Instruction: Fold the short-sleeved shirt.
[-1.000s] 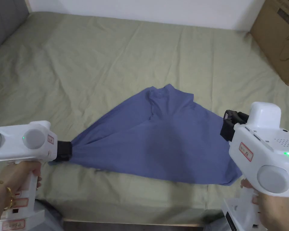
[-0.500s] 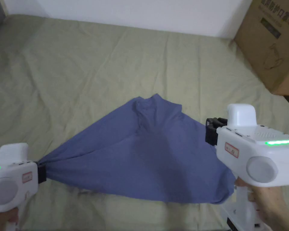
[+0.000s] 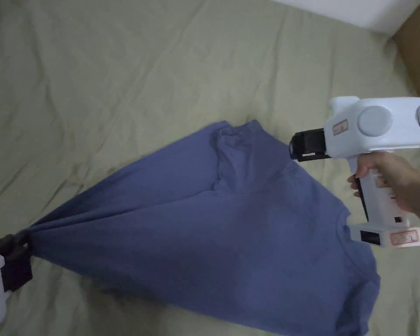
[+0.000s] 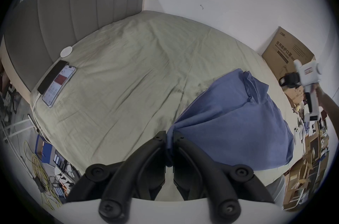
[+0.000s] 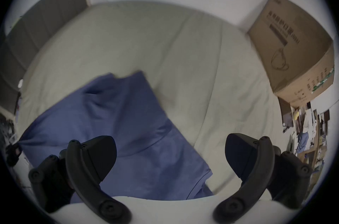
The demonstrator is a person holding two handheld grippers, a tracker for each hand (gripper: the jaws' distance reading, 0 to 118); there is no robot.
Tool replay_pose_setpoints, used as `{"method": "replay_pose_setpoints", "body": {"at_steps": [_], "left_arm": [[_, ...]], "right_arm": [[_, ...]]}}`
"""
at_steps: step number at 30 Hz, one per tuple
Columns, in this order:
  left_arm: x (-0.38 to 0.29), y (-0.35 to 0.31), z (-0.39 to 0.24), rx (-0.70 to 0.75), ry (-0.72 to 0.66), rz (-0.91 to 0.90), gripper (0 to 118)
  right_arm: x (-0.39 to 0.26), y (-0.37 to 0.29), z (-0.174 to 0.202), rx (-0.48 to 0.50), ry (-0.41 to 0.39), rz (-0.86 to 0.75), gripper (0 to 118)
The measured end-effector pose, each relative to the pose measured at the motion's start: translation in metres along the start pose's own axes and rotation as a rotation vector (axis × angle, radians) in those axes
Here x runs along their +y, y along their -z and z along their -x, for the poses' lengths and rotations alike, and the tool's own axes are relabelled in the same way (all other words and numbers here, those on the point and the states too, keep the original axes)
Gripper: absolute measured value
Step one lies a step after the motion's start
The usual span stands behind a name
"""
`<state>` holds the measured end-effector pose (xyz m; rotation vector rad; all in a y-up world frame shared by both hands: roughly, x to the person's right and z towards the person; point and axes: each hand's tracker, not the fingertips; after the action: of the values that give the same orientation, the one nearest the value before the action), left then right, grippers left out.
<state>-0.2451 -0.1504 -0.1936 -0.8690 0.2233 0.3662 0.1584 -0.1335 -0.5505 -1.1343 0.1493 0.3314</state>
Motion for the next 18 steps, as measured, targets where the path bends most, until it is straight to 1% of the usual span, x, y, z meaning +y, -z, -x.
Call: {"method": "replay_pose_setpoints", "body": {"at_steps": [3,4,6,8,9,10,11,13,14,15,16,17,18], "left_arm": [[0.001,0.008,0.002,0.008,-0.036,0.021,4],[0.001,0.011,0.002,0.011,-0.042,0.025,4],[-0.001,0.017,0.002,0.019,-0.047,0.037,4],[-0.002,0.022,0.003,0.023,-0.05,0.049,4],[-0.004,0.023,0.003,0.027,-0.051,0.053,4],[-0.006,0.025,0.003,0.031,-0.055,0.061,4],[-0.007,0.027,0.004,0.034,-0.061,0.068,4],[-0.01,0.031,0.007,0.034,-0.069,0.081,4],[-0.011,0.033,0.007,0.036,-0.072,0.085,4],[-0.011,0.034,0.007,0.037,-0.076,0.087,4],[-0.011,0.033,0.007,0.034,-0.083,0.084,4],[-0.011,0.03,0.007,0.029,-0.091,0.076,4],[-0.01,0.028,0.007,0.021,-0.1,0.065,4]], "right_arm": [[0.002,0.041,-0.009,-0.053,0.011,0.099,108],[0.002,0.051,-0.009,-0.055,0.013,0.106,103],[-0.002,0.066,-0.012,-0.05,0.025,0.119,102],[-0.002,0.078,-0.009,-0.049,0.056,0.134,96],[-0.002,0.081,-0.006,-0.034,0.071,0.138,90],[-0.007,0.081,-0.005,0.014,0.095,0.127,79],[-0.008,0.08,-0.002,0.035,0.09,0.113,66],[-0.009,0.075,0.0,0.032,0.056,0.099,49],[-0.011,0.069,-0.002,0.057,0.053,0.098,36],[-0.01,0.065,-0.002,0.075,0.069,0.095,13],[-0.01,0.06,-0.001,0.065,0.089,0.09,1],[-0.011,0.053,-0.003,0.064,0.115,0.077,1],[-0.012,0.045,-0.007,0.101,0.126,0.076,1]]}}
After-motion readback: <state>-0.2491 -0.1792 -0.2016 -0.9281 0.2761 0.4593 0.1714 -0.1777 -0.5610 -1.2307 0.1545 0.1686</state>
